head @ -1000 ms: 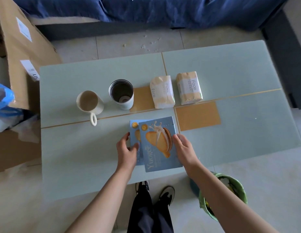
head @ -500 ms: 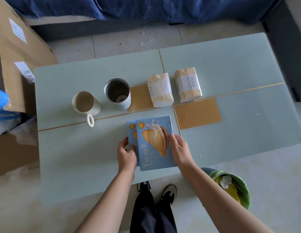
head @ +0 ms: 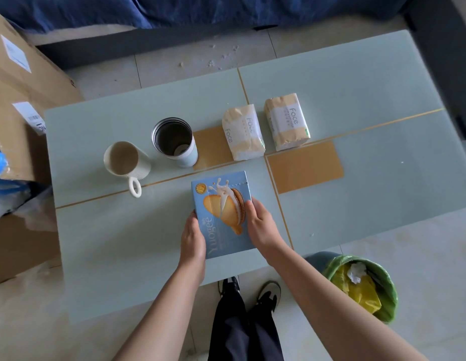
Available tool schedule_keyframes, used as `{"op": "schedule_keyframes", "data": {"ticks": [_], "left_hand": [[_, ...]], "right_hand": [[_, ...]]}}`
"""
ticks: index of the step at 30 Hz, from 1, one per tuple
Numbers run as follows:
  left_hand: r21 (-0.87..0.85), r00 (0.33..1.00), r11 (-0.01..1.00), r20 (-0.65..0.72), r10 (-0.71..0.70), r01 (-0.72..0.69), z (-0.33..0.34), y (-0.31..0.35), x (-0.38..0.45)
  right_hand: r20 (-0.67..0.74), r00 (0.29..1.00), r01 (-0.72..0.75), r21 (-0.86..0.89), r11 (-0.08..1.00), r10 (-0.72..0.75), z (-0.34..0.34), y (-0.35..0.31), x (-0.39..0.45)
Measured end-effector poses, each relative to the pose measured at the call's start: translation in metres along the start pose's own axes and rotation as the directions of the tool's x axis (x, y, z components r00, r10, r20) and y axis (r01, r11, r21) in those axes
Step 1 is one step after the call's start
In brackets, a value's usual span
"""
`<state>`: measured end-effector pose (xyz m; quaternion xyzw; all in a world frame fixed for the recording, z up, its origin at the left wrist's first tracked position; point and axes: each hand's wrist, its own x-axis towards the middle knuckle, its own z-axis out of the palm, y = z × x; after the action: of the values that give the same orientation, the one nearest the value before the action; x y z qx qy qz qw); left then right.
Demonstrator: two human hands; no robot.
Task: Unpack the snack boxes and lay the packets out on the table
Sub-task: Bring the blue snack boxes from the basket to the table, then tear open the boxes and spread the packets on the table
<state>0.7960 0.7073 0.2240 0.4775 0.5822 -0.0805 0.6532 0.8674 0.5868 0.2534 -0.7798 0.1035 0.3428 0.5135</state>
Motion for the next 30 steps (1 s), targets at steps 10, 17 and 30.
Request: {"op": "schedule_keyframes", "data": {"ticks": [10, 17, 30], "left_hand": [[0.010, 1.000, 1.000, 0.010, -0.001, 0.000, 0.003, 0.005, -0.014], [0.054, 0.988, 0.992, -0.101, 0.120, -0.115, -0.002, -0.004, -0.011], [0.238, 0.731, 0.713, -0.019, 0.682, -0.660, 0.010, -0.025, -0.004]], "right_hand": [[0.022, 1.000, -0.009, 0.025, 1.000, 0.008, 0.001, 0.002, 0.001], [0.113, 0.993, -0.028, 0.051, 0.998, 0.022, -0.005, 0.023, 0.006], [0.026, 0.964, 0.265, 0.033, 0.964, -0.266, -0.017, 0.037, 0.014]]}}
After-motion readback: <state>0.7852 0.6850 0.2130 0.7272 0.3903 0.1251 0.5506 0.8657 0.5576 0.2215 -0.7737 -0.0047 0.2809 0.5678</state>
